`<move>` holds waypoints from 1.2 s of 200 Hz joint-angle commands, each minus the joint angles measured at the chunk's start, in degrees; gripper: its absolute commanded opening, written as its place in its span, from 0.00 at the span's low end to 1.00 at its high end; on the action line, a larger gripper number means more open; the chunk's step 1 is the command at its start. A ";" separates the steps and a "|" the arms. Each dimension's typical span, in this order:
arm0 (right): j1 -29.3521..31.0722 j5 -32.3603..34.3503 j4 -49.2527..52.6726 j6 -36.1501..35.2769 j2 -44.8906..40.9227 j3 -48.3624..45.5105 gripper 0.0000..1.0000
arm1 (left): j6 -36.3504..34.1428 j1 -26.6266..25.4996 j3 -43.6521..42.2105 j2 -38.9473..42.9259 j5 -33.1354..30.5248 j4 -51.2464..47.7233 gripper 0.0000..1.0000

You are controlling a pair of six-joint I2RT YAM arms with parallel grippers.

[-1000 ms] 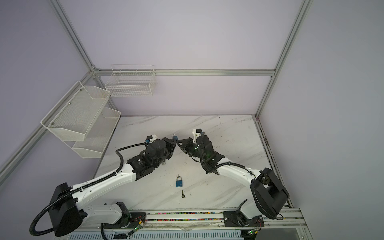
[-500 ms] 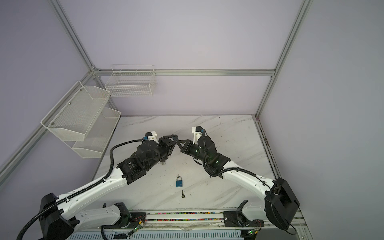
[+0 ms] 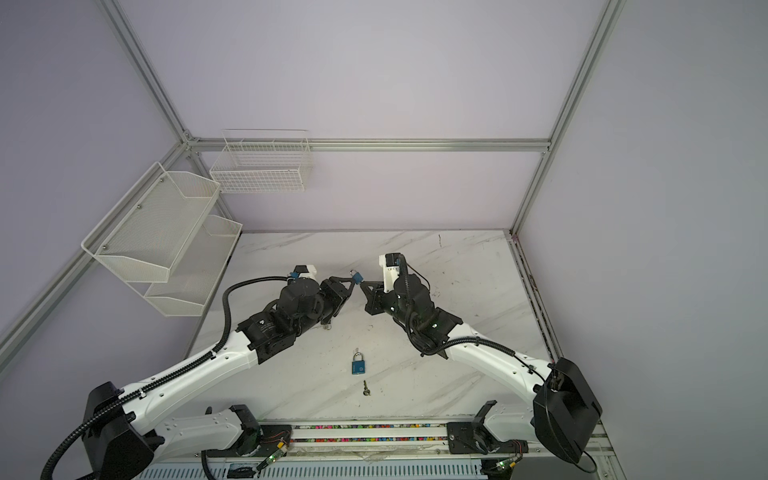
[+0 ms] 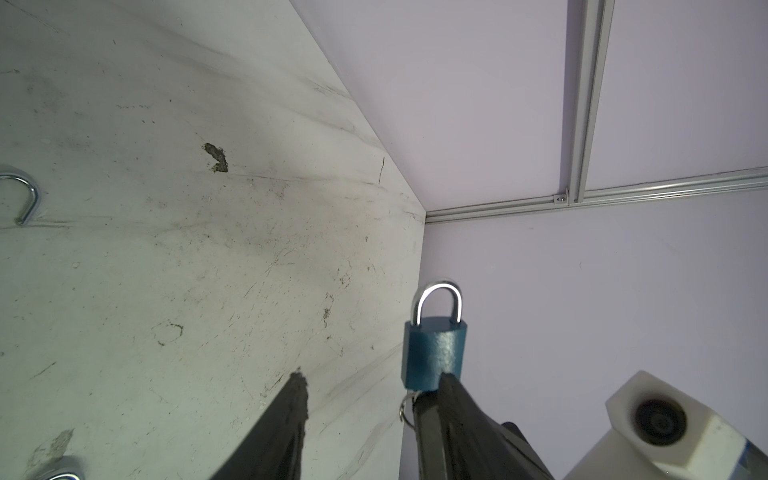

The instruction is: Unlock with the key

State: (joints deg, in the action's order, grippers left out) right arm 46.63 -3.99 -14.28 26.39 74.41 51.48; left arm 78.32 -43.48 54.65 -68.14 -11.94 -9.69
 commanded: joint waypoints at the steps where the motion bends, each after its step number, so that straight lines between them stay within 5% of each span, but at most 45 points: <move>1: 0.41 0.05 -0.84 -4.95 -0.41 0.59 0.00 | -2.29 0.42 6.29 -0.16 -0.91 3.35 0.51; 116: 2.98 7.26 6.10 -11.27 0.94 5.10 0.00 | -3.99 0.95 12.95 -5.46 0.05 -0.96 0.46; 240: 4.95 11.50 8.48 -14.09 2.01 6.77 0.00 | 0.42 1.25 11.59 -7.75 2.46 2.72 0.28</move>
State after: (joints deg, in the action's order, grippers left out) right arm 51.03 6.02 -6.42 13.80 76.20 56.25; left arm 77.82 -42.74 61.60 -76.18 -10.39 -9.91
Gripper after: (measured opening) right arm 0.051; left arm 0.291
